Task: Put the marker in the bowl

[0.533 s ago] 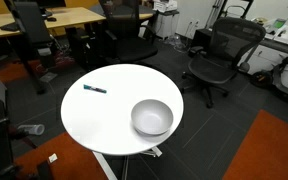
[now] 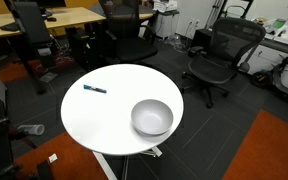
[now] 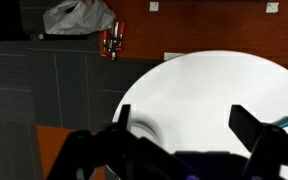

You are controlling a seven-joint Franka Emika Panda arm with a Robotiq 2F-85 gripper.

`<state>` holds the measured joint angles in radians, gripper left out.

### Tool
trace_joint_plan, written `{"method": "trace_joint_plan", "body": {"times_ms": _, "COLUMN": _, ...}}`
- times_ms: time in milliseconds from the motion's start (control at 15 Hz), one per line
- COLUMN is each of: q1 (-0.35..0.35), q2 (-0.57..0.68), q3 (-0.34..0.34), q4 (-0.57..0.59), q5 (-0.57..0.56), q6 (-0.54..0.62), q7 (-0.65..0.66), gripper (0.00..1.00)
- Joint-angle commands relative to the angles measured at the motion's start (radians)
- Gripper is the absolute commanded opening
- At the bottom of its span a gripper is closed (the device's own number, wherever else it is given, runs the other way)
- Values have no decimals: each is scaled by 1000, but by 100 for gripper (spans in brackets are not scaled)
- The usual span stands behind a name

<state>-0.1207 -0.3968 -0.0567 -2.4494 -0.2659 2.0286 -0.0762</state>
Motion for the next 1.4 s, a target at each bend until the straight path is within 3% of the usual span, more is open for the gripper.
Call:
{"method": "trace_joint_plan", "body": {"times_ms": 0, "q1": 21, "q2": -6, "q3": 1, "q4": -19, "q5": 23, "q6": 33, "q7": 34, "gripper": 100}}
{"method": "trace_joint_plan", "body": {"times_ms": 267, "q1": 46, "q2": -4, "q3": 26, "q4": -60, "q5": 83, "q6": 102, "q7": 134, "gripper": 100}}
{"method": "trace_joint_plan", "body": {"times_ms": 800, "q1": 41, "q2": 44, "q3": 132, "q4": -152, "q5": 134, "q6": 335, "q7": 529, "gripper": 100}}
{"method": "trace_joint_plan", "body": {"times_ms": 1333, "q1": 47, "q2": 230, "q3": 215, "q4": -151, "q5": 128, "q6": 617, "q7": 850, "gripper": 100}}
